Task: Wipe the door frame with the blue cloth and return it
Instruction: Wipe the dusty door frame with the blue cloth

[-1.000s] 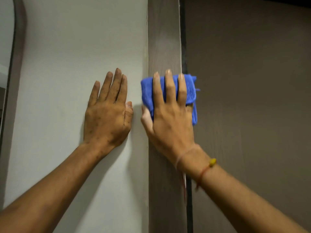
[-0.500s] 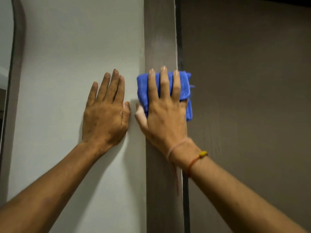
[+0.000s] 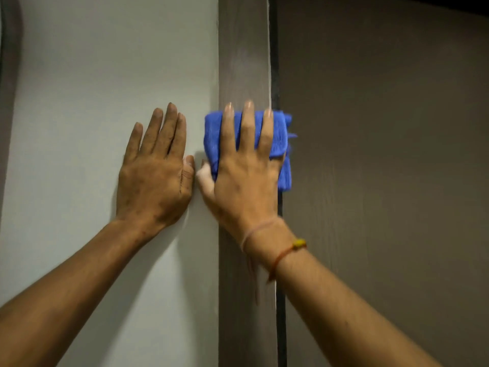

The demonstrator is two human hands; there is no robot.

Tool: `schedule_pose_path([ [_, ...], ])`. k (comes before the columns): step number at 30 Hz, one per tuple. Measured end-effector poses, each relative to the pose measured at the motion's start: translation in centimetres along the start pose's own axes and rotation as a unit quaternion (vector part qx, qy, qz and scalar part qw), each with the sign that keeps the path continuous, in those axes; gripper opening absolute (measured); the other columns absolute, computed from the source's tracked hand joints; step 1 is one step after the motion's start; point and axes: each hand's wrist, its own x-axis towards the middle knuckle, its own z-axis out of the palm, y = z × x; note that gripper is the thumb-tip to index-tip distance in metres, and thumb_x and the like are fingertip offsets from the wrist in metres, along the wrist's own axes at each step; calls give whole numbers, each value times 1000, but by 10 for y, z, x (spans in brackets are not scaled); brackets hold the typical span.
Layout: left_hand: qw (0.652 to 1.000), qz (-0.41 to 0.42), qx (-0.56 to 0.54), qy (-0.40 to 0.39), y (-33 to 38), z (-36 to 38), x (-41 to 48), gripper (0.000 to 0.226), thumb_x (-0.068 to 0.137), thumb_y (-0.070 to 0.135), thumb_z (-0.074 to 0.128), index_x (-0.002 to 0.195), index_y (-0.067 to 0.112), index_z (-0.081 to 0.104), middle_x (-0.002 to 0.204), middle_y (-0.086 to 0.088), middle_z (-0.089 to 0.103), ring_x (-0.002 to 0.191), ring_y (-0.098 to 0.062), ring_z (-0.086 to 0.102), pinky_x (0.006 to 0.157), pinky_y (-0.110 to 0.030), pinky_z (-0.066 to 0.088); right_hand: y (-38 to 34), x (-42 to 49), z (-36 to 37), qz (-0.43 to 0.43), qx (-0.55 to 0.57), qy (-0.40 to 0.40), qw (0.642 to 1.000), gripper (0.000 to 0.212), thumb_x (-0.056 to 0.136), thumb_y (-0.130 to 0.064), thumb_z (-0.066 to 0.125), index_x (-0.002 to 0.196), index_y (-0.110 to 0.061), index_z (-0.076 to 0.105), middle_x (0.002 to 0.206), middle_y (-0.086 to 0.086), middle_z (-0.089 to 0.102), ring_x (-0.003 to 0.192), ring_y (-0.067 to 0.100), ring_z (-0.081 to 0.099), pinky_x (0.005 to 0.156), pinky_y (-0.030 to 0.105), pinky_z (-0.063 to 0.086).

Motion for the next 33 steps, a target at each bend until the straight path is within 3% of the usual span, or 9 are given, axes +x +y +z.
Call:
schedule_pose_path([
  [4, 1000, -3, -5, -2, 0, 0, -1, 62, 93, 34, 20, 147, 10, 3, 158, -10, 2, 145, -21, -2, 119, -43, 4, 4, -36, 1, -22, -4, -39, 999, 81, 78, -51, 32, 147, -14, 14, 156, 18, 16, 143, 40, 4, 104, 69, 26],
  [13, 1000, 4, 6, -8, -2, -1, 1, 61, 94, 36, 18, 147, 10, 4, 158, -12, 4, 145, -23, 0, 119, -43, 4, -3, 45, -6, -7, -31, -22, 999, 83, 82, -52, 43, 148, -14, 10, 156, 17, 13, 142, 40, 3, 102, 69, 28],
  [21, 1000, -2, -7, -21, -2, 0, -2, 62, 93, 33, 20, 147, 10, 2, 158, -10, 1, 145, -20, -4, 119, -41, 0, -3, -38, 0, -4, -26, -47, 999, 95, 75, -55, 55, 147, -11, 12, 156, 20, 15, 143, 42, 3, 103, 70, 27],
  [25, 987, -57, -141, -48, 15, -19, -19, 60, 92, 27, 25, 147, 7, 9, 158, -10, 3, 145, -17, -3, 118, -34, -2, -4, -101, -13, -1, -30, -106, 994, 99, 65, -55, 67, 144, -11, 27, 151, 20, 31, 140, 43, 19, 97, 64, 41],
  [27, 961, -109, -251, -31, 37, -37, -47, 54, 93, 24, 32, 144, 7, 26, 155, -8, 19, 143, -12, 13, 116, -27, 10, 2, -134, -24, -17, -12, -139, 990, 95, 61, -51, 71, 140, -12, 36, 146, 18, 40, 137, 42, 29, 96, 60, 44],
  [30, 893, -213, -392, -52, 71, -67, -112, 41, 84, 40, 42, 120, 26, 57, 127, 7, 60, 113, 8, 50, 97, -7, 34, 19, -173, -46, 52, 171, -157, 971, 81, 69, -34, 59, 142, -14, 31, 147, 10, 38, 140, 33, 25, 114, 50, 27],
  [31, 844, -274, -452, -93, 83, -75, -132, 37, 78, 48, 45, 107, 33, 64, 114, 12, 68, 101, 9, 58, 89, -8, 43, 25, -183, -55, 101, 230, -159, 955, 78, 70, -31, 50, 143, -15, 28, 147, 6, 36, 140, 28, 24, 117, 43, 20],
  [33, 693, -392, -575, -187, 118, -85, -167, 19, 79, 43, 57, 88, 33, 71, 93, 7, 76, 85, -7, 69, 71, -24, 57, 36, -208, -75, 169, 271, -144, 937, 76, 67, -30, 39, 141, -15, 25, 146, 1, 34, 139, 24, 26, 116, 33, 15],
])
